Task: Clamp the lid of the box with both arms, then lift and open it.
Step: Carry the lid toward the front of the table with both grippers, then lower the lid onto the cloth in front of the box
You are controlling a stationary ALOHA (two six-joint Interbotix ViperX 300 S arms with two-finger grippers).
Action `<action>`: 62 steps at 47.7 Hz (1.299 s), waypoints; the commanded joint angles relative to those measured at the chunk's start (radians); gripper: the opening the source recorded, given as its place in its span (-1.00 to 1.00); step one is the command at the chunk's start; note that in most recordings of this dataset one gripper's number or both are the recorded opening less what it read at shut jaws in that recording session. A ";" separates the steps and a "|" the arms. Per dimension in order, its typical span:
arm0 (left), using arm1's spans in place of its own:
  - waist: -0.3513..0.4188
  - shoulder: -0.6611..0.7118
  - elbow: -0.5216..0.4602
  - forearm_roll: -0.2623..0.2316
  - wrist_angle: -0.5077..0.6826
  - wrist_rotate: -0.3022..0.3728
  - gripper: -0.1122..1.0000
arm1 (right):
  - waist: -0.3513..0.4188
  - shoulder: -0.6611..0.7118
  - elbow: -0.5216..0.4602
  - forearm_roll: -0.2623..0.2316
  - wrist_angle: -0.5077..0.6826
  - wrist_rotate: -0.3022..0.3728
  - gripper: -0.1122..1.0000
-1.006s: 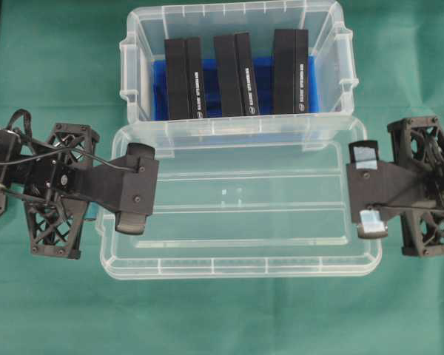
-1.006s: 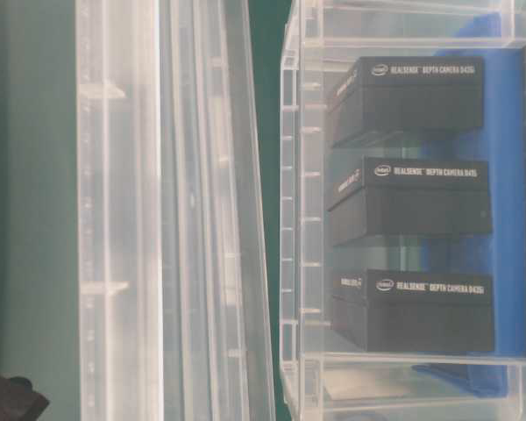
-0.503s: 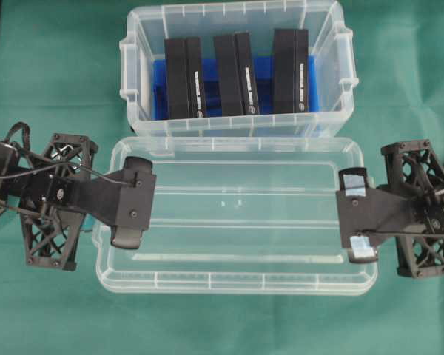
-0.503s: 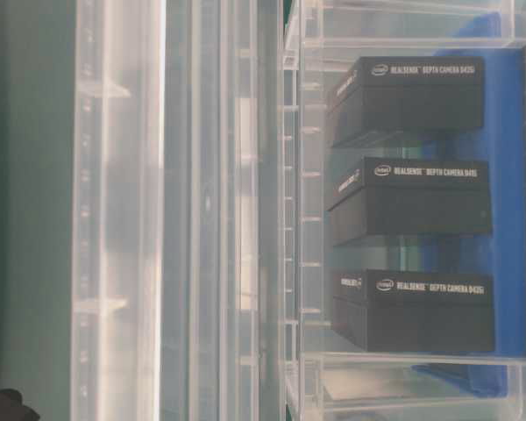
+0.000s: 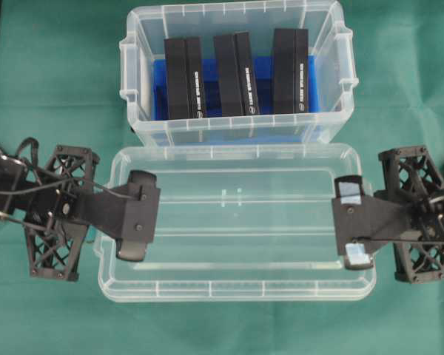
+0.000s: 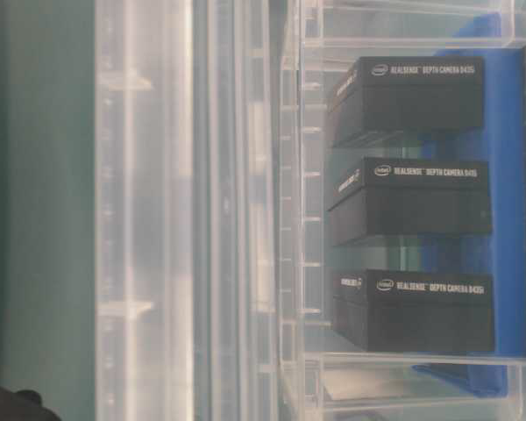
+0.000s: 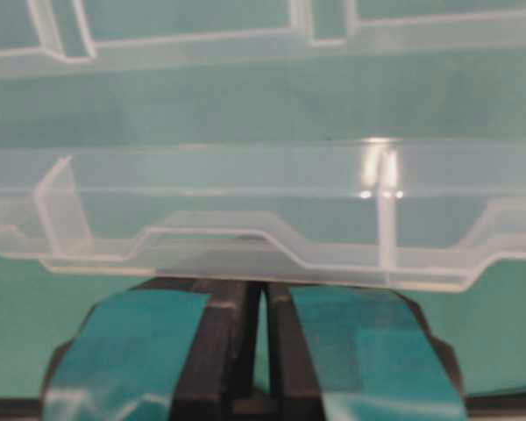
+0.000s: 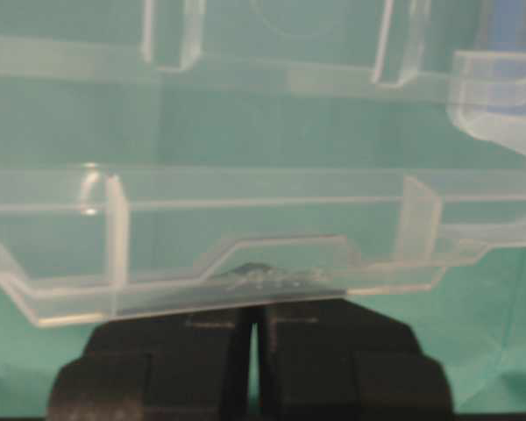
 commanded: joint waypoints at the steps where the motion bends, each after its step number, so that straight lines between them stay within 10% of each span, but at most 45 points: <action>1: 0.023 0.009 -0.072 0.031 -0.054 -0.012 -0.77 | -0.017 0.018 -0.057 -0.046 -0.054 0.003 -0.81; 62: 0.023 0.212 0.198 0.026 -0.446 -0.124 -0.77 | -0.017 0.199 0.230 -0.046 -0.497 0.138 -0.81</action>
